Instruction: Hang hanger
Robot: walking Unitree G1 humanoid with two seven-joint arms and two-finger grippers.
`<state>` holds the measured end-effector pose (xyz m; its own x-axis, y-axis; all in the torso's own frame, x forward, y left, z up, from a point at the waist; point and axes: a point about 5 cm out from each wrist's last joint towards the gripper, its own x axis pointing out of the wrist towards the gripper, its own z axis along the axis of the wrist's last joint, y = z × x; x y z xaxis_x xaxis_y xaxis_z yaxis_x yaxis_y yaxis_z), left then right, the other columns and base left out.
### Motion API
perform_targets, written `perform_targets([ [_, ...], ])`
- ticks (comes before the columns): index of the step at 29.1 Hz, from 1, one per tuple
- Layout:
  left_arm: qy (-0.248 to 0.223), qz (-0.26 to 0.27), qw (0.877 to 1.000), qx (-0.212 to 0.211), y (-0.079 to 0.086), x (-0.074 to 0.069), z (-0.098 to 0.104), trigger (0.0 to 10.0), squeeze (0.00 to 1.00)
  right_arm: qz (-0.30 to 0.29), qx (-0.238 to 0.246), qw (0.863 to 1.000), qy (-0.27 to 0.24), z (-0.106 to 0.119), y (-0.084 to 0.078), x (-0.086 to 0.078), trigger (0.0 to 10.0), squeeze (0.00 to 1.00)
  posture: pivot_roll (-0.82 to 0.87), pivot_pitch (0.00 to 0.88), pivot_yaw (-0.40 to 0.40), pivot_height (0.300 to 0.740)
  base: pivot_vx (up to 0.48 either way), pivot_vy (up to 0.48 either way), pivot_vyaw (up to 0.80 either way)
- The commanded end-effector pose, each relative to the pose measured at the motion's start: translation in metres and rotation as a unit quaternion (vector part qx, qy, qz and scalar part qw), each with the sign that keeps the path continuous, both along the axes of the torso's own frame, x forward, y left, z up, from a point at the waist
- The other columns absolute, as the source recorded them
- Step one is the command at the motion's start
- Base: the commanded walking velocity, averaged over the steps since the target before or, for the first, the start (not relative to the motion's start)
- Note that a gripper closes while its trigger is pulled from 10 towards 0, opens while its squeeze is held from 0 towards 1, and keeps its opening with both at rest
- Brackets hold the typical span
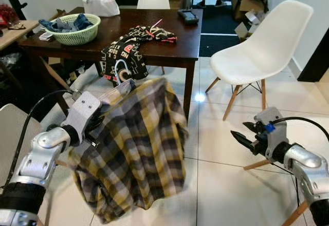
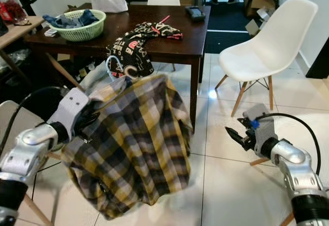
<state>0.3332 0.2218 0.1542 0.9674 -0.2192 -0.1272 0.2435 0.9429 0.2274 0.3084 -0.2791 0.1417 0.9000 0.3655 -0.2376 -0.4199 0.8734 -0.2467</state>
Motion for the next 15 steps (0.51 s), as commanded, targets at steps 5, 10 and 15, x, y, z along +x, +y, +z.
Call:
perform_targets([
  [5, 0.047, 0.104, 0.965, -0.236, -0.001, 0.002, -0.015, 10.0, 0.00, -0.027, -0.002, 1.000, 0.008, -0.004, -0.002, 0.003, 10.0, 0.00, -0.07, 0.130, 0.059, 0.740, 0.000, 0.000, 0.00],
  [10, 0.161, 0.075, 0.796, -0.579, -0.033, 0.000, -0.031, 10.0, 0.00, -0.075, -0.084, 0.993, 0.025, -0.014, -0.021, 0.001, 10.0, 0.00, -0.07, 0.131, 0.061, 0.740, 0.000, 0.000, 0.00],
  [15, 0.131, -0.073, 0.748, -0.646, -0.058, -0.008, -0.002, 10.0, 0.00, -0.112, -0.110, 0.987, 0.036, -0.018, -0.030, 0.000, 10.0, 0.00, -0.07, 0.130, 0.060, 0.740, 0.000, 0.000, 0.00],
])
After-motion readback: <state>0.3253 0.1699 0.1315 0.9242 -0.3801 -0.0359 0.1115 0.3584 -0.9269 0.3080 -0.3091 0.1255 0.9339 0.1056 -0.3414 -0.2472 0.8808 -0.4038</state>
